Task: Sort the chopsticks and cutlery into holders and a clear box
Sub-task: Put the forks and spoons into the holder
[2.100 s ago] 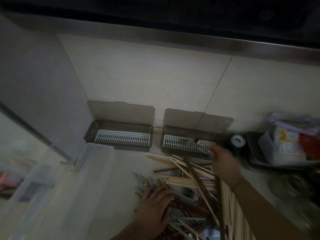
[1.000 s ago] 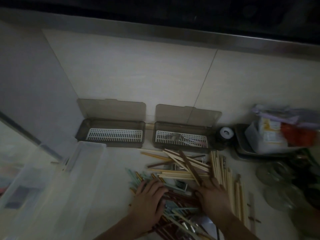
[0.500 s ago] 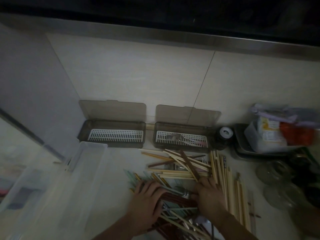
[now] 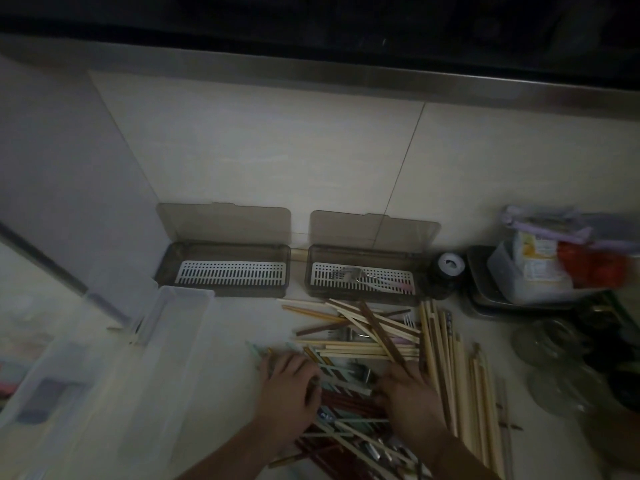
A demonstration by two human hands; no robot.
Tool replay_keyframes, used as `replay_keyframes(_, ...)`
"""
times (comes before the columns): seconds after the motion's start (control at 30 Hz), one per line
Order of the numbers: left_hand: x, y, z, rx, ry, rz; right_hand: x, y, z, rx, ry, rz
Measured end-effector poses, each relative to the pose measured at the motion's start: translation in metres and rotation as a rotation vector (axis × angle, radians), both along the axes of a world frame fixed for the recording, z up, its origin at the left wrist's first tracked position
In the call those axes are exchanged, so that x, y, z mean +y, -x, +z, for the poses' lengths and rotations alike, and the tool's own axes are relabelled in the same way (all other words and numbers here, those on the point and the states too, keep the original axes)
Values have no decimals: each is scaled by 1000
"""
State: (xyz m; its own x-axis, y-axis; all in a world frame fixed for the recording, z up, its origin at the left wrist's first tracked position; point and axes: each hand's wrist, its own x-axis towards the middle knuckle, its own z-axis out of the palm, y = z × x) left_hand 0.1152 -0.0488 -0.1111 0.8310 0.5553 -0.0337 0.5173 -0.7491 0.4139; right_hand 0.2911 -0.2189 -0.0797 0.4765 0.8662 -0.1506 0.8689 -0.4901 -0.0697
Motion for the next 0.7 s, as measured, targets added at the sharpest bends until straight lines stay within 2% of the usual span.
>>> replay_keyframes(0.07,0,-3,4,35,-24,-14,3,2,2,-6,25,-22)
replay_keyframes(0.13,3,-6,9,-6,-50,-46,5,2,5,13,26,-30)
replay_keyframes(0.27,27,-8,15,-181,-53,-133,6,3,25,238,-70,-90)
replay_keyframes(0.33,42,-8,22,-177,21,-200,5,-1,30,401,-141,-152)
replay_keyframes(0.5,60,-16,54,-79,428,-248,5,-21,40,669,-210,-267)
replay_keyframes(0.57,66,-27,62,-78,495,-225,12,-31,48,695,-295,-277)
replay_keyframes(0.7,74,-58,74,-211,557,-47,37,-74,53,584,-511,-358)
